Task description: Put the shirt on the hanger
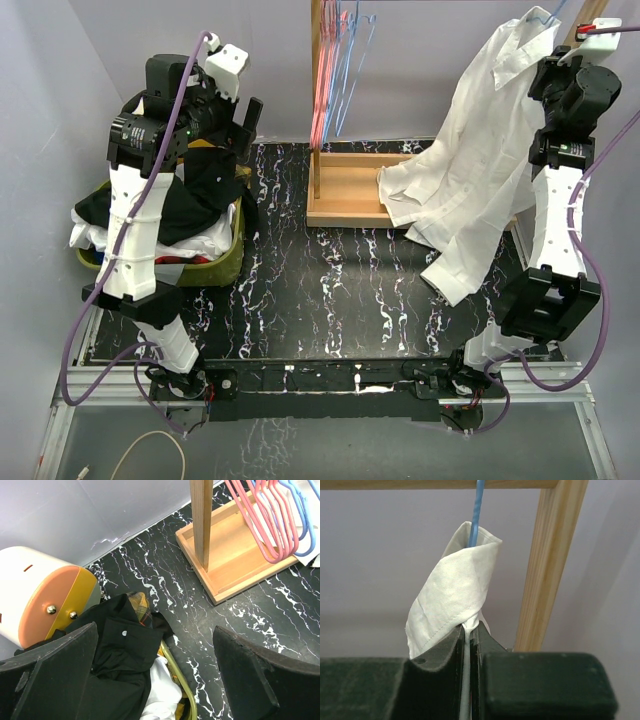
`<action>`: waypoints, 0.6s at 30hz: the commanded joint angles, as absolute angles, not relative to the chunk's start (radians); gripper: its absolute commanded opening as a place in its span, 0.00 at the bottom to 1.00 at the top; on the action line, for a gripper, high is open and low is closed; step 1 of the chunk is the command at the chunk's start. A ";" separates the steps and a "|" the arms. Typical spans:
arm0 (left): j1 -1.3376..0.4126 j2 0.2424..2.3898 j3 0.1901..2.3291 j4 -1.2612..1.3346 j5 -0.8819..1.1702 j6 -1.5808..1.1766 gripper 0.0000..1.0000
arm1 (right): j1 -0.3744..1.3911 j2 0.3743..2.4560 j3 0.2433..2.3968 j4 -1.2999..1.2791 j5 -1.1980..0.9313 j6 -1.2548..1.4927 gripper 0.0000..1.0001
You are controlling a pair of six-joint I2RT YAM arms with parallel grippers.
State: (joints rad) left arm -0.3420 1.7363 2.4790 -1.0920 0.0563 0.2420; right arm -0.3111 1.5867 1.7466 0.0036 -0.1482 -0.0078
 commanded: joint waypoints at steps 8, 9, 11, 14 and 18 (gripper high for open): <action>-0.337 1.724 2.505 -1.061 -0.020 0.212 0.97 | -0.334 1.563 1.725 0.124 -0.153 0.079 0.08; -0.338 1.723 2.498 -1.054 -0.036 0.211 0.97 | -0.335 1.552 1.712 0.128 -0.146 0.081 0.08; -0.337 1.720 2.482 -1.038 -0.083 0.210 0.97 | -0.337 1.531 1.673 0.139 -0.129 0.080 0.08; -0.338 1.710 2.462 -1.015 -0.143 0.227 0.97 | -0.339 1.500 1.640 0.152 -0.080 0.079 0.11; -0.339 1.692 2.447 -0.999 -0.206 0.248 0.97 | -0.339 1.468 1.605 0.167 0.003 0.074 0.40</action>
